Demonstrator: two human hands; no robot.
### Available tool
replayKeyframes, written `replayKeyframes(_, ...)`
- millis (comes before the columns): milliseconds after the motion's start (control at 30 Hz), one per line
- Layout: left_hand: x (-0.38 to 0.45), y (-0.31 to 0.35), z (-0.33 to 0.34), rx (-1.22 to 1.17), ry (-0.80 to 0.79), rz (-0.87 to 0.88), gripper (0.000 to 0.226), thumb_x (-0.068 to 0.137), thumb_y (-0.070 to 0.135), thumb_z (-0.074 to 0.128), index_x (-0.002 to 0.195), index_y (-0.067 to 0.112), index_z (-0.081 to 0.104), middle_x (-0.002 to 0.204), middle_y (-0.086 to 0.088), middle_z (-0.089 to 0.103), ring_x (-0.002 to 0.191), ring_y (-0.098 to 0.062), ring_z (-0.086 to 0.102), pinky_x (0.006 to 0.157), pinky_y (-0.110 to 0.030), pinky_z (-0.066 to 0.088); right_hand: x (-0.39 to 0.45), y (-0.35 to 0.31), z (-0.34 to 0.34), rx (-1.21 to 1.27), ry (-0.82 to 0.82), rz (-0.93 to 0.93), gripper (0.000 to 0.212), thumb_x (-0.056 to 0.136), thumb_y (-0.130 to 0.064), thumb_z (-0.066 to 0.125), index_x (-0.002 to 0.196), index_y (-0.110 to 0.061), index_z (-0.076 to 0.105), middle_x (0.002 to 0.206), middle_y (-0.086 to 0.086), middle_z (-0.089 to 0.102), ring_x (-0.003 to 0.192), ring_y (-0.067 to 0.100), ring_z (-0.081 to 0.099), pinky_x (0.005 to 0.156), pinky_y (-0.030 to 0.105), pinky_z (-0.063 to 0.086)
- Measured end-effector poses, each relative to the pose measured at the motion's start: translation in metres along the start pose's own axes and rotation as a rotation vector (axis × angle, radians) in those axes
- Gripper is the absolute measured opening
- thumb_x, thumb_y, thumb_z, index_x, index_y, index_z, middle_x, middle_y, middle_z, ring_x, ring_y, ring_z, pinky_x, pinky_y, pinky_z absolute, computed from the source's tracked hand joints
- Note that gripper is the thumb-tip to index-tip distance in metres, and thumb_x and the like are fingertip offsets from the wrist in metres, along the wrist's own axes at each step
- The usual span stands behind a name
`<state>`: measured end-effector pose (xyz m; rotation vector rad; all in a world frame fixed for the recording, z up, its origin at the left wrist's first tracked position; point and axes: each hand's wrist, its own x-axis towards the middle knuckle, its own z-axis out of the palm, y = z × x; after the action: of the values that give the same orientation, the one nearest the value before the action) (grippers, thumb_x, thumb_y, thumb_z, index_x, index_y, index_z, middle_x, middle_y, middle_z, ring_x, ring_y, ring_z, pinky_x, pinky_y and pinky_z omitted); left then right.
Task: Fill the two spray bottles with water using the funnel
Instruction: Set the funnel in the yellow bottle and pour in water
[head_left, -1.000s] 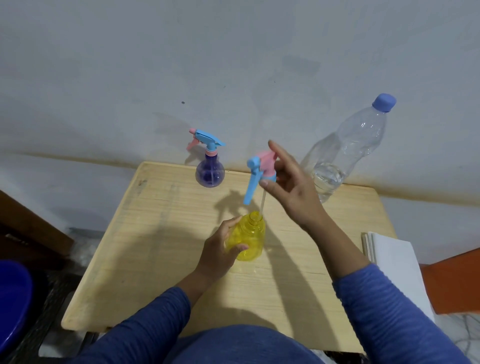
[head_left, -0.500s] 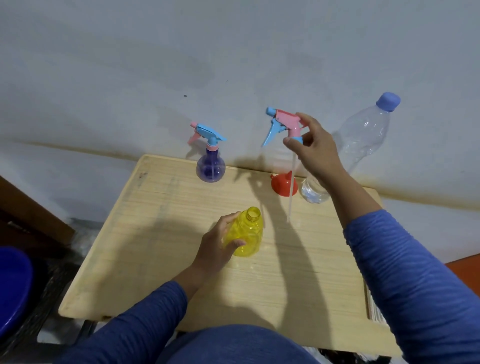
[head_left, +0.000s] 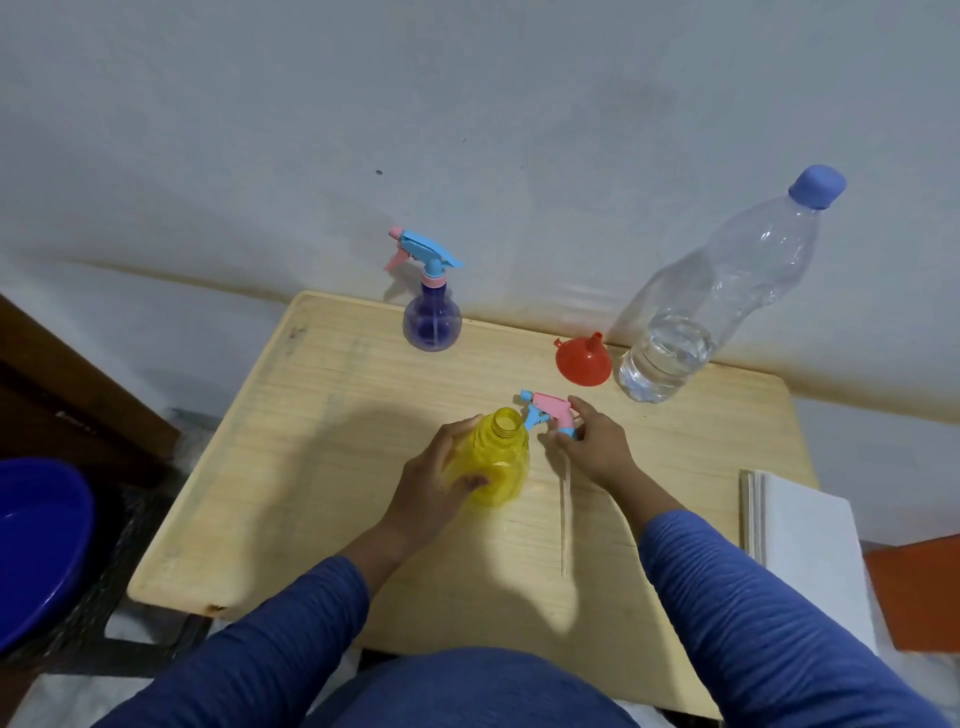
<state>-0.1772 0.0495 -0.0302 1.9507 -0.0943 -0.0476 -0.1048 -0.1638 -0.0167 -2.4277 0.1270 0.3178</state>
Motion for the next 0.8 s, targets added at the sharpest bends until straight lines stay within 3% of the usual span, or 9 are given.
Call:
replayKeyframes(133,-0.001,-0.001,0.001,-0.001,-0.003,-0.02,0.059,0.079,0.03,0.072,0.122,0.048,0.038,0.126,0.019,0.052,0.116,-0.003,0.051,0.093,-0.015,0.042,0.001,0.009,0.005,-0.03,-0.014,0.017,0.069,0.085,-0.026,0.066,0.143,-0.008,0.034,0.11,0.019,0.064,0.101,0.032,0.059,0.077,0.027,0.039)
replayKeyframes(300,0.0,0.001,0.001,0.009,0.0,-0.018,0.057,0.08,0.03,0.071,0.121,0.051,0.036,0.123,0.027,0.049,0.115,-0.003,0.05,0.091,-0.011,0.041,0.006,0.015,0.01,-0.022,-0.017,0.025,0.071,0.084,-0.028,0.068,0.144,-0.009,0.034,0.111,0.017,0.063,0.098,0.029,0.059,0.074,0.025,0.038)
replayKeyframes(433,-0.001,0.002,0.001,0.004,-0.01,-0.033,0.057,0.081,0.027,0.071,0.121,0.05,0.036,0.123,0.024,0.05,0.114,-0.003,0.051,0.089,-0.008,0.04,0.007,0.019,0.009,-0.055,-0.005,0.026,0.072,0.083,-0.039,0.066,0.142,-0.013,0.036,0.114,0.016,0.055,0.097,0.023,0.055,0.077,0.025,0.038)
replayKeyframes(500,-0.001,0.003,0.0,0.001,-0.015,-0.039,0.057,0.079,0.032,0.07,0.121,0.051,0.036,0.122,0.027,0.05,0.114,0.001,0.051,0.088,-0.006,0.04,0.009,0.017,0.004,-0.051,0.087,0.042,0.071,0.083,-0.043,0.064,0.141,-0.014,0.036,0.119,0.017,0.048,0.104,0.025,0.052,0.083,0.03,0.042)
replayKeyframes(600,-0.001,0.004,-0.001,-0.009,-0.011,-0.041,0.056,0.077,0.041,0.07,0.12,0.056,0.038,0.122,0.031,0.05,0.114,0.009,0.05,0.09,-0.006,0.04,0.023,0.015,0.0,-0.074,0.246,0.078,0.078,0.086,-0.043,0.061,0.147,-0.013,0.022,0.134,0.017,0.039,0.122,0.03,0.043,0.096,0.038,0.042)
replayKeyframes(800,-0.004,0.01,0.001,-0.017,0.026,-0.057,0.058,0.066,0.069,0.062,0.119,0.061,0.039,0.117,0.045,0.049,0.112,0.017,0.048,0.089,-0.003,0.038,0.06,0.009,0.006,0.077,0.318,0.097,0.084,0.085,-0.034,0.064,0.147,-0.011,0.012,0.144,0.012,0.029,0.126,0.03,0.043,0.101,0.046,0.043)
